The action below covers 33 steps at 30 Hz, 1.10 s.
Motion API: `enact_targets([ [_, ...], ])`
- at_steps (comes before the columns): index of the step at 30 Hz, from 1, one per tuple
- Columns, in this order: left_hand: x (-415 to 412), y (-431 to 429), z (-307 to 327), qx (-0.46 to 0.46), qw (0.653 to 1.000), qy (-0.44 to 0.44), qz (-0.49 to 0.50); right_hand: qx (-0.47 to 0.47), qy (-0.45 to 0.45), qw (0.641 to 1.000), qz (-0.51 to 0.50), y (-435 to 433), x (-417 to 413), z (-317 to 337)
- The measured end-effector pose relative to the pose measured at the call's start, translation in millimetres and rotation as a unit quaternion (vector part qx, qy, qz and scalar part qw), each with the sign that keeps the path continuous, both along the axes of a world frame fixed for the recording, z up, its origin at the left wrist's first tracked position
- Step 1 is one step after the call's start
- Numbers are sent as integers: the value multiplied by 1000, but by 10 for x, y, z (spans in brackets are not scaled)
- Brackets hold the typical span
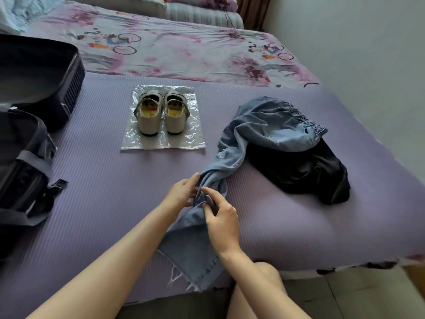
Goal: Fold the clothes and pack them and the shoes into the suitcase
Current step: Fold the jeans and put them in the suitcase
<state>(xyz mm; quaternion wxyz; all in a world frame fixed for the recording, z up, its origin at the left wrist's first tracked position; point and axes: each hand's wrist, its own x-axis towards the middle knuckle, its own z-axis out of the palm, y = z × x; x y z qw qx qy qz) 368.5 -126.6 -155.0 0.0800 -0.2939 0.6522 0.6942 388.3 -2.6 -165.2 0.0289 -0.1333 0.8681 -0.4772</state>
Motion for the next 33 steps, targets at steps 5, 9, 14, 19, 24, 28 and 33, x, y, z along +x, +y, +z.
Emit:
enact_targets([
  [5,13,47,-105,-109,993,48,-15,-121,-70,989,42,216,-101,86],
  [9,10,35,-124,-123,990,75,-11,-155,-72,984,-60,367,-430,185],
  [14,210,54,-35,-84,988,113,-55,-89,-104,983,-119,313,-1102,343],
  [19,407,-55,-10,-55,986,101,-123,-158,-170,949,-211,-20,-1519,267],
  [24,312,-395,-28,-147,984,98,32,-40,-19,985,-165,-327,-1056,330],
  [28,67,-486,163,-155,975,133,93,32,-31,998,-40,-298,-313,242],
  [33,-272,-190,291,-122,986,113,-16,-39,-97,993,54,-139,114,235],
])
